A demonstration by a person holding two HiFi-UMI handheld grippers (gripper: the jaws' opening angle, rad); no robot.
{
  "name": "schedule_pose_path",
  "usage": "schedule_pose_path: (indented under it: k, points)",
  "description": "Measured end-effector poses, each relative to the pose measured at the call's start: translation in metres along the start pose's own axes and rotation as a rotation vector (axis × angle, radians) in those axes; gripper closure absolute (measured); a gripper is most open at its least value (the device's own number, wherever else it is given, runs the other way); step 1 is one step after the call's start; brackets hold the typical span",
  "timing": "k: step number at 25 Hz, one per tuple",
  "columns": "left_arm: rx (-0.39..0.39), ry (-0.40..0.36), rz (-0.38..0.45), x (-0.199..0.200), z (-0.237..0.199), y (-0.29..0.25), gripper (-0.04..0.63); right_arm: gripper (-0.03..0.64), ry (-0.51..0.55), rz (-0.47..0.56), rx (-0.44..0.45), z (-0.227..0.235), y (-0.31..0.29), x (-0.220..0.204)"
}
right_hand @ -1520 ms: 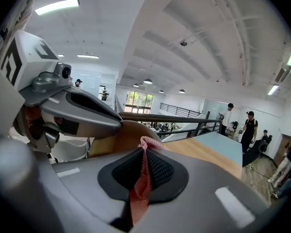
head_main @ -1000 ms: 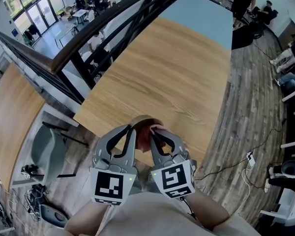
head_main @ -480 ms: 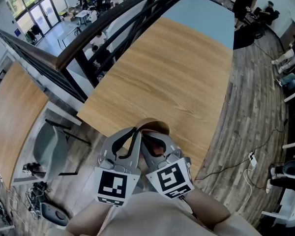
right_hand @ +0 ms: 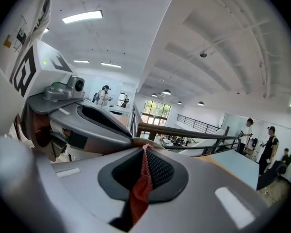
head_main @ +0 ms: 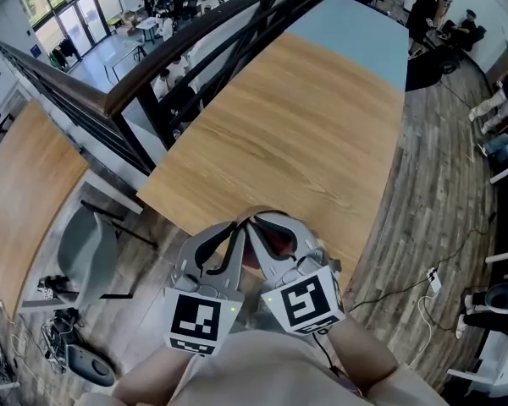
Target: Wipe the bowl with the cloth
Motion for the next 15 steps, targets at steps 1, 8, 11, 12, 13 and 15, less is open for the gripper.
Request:
schedule_pose_path:
  k: [1,8,11,12,13,15]
  points:
    - [0.005,-0.001,0.002,0.001,-0.002,0.000,0.578,0.603,0.012,0.001,-0.004,0.002,0.000,0.001]
    - [0.057,0.003,0.025,0.006,-0.025,0.001,0.577,0.603,0.039,-0.066,-0.087,0.027,0.006,-0.008]
    - [0.076,0.017,0.041,0.010,-0.032,0.000,0.574,0.603,0.042,-0.112,-0.106,0.032,0.009,-0.017]
    - [0.079,0.018,0.045,0.011,-0.033,-0.001,0.574,0.603,0.041,-0.125,-0.109,0.033,0.010,-0.020]
    - [0.081,0.018,0.048,0.011,-0.033,-0.001,0.573,0.603,0.038,-0.135,-0.110,0.033,0.012,-0.023]
    - [0.079,0.017,0.053,0.011,-0.033,-0.002,0.572,0.603,0.033,-0.151,-0.106,0.030,0.013,-0.029]
Point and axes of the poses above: the fingertips, and each gripper's own axes: y backward along the fingers, z to its right, x out of its top, the point moved 2 cm from there along y, backward along the fingers, and after that the axes turned 13 degrees about z, right-handed, at the moved point
